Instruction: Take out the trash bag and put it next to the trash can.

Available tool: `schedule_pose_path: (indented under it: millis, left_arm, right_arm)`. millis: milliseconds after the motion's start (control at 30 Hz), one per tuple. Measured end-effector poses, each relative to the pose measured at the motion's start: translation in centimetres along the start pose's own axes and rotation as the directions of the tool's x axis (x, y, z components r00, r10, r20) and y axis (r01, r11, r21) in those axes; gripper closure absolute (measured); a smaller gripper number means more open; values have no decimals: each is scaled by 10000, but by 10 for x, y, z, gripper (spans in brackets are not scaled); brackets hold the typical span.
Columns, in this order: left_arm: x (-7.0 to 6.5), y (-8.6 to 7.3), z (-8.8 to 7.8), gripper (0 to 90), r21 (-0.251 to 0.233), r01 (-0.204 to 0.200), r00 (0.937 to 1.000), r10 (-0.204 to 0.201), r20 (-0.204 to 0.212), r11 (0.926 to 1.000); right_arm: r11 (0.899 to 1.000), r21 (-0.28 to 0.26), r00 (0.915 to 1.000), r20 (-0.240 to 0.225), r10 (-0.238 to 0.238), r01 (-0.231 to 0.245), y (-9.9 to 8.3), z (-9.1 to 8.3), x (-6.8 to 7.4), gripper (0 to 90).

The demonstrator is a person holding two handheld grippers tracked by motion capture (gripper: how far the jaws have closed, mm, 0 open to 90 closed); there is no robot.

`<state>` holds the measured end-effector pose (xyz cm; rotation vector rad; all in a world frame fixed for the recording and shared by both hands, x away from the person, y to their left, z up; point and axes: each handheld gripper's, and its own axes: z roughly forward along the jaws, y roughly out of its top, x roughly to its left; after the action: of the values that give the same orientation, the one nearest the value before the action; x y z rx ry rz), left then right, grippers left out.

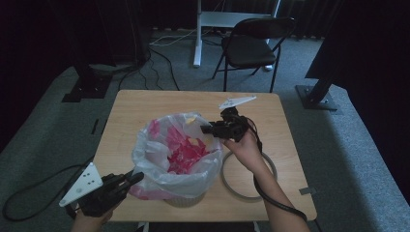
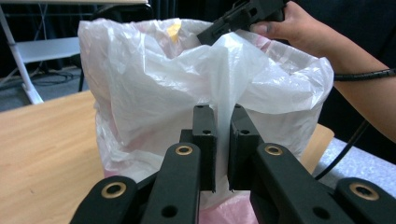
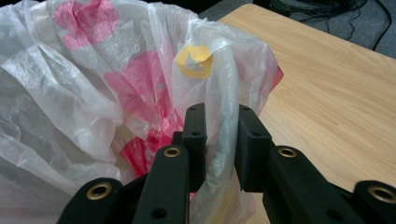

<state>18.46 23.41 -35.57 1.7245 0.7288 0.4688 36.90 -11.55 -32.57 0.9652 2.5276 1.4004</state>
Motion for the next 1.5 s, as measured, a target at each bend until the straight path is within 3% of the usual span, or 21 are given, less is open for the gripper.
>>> schedule_pose_path:
  millis: [167,300,600,800,933,1033,1133,1267,1300,1333,1367,1400,1500]
  left_arm:
    - [-2,15,2,842,-46,-374,9993,374,-24,9993]
    - [-2,29,7,842,-62,-584,9983,585,18,9983]
    - [-2,49,20,842,-168,-729,9972,732,174,9972]
    - [-5,62,29,842,-283,-797,9963,806,313,9964]
    - [-10,71,32,842,-408,-1006,9943,1019,311,9941]
    - [-12,75,35,842,-442,-939,9950,953,288,9946]
    - [-14,75,41,842,-320,-916,9950,928,374,9953]
    - [-16,73,49,842,-149,-816,9954,823,495,9966]
    - [-16,72,51,842,-128,-783,9953,789,561,9968]
    - [-17,72,52,842,-114,-760,9956,765,539,9970]
    - [-17,73,53,842,-63,-775,9954,777,554,9970]
    - [-18,73,54,842,-42,-755,9953,756,603,9971]
    - [-20,75,58,842,7,-779,9954,778,564,9970]
  right_arm:
    - [9986,-518,9998,175,-29,38,5,-8,0,856]
    - [9988,-467,9995,270,-131,144,7,-9,1,857]
    - [9956,-907,9995,236,-222,243,15,-19,3,899]
    - [9909,-1313,9991,-274,-330,292,25,-29,12,899]
    - [9842,-1724,9932,-1004,-592,413,33,-40,21,899]
    - [9815,-1876,9778,-1955,-757,385,34,-44,29,898]
    - [9839,-1767,9506,-2999,-798,268,29,-39,35,897]
    - [9881,-1539,8979,-4349,-675,-3,23,-29,39,896]
    - [9889,-1489,8900,-4505,-698,22,22,-26,40,876]
    - [9898,-1425,8755,-4776,-738,58,21,-24,42,791]
    - [9909,-1342,8489,-5230,-771,73,20,-21,43,677]
    - [9918,-1269,8227,-5623,-835,139,20,-19,44,653]
    - [9938,-1057,7974,-5965,-915,349,20,-13,50,507]
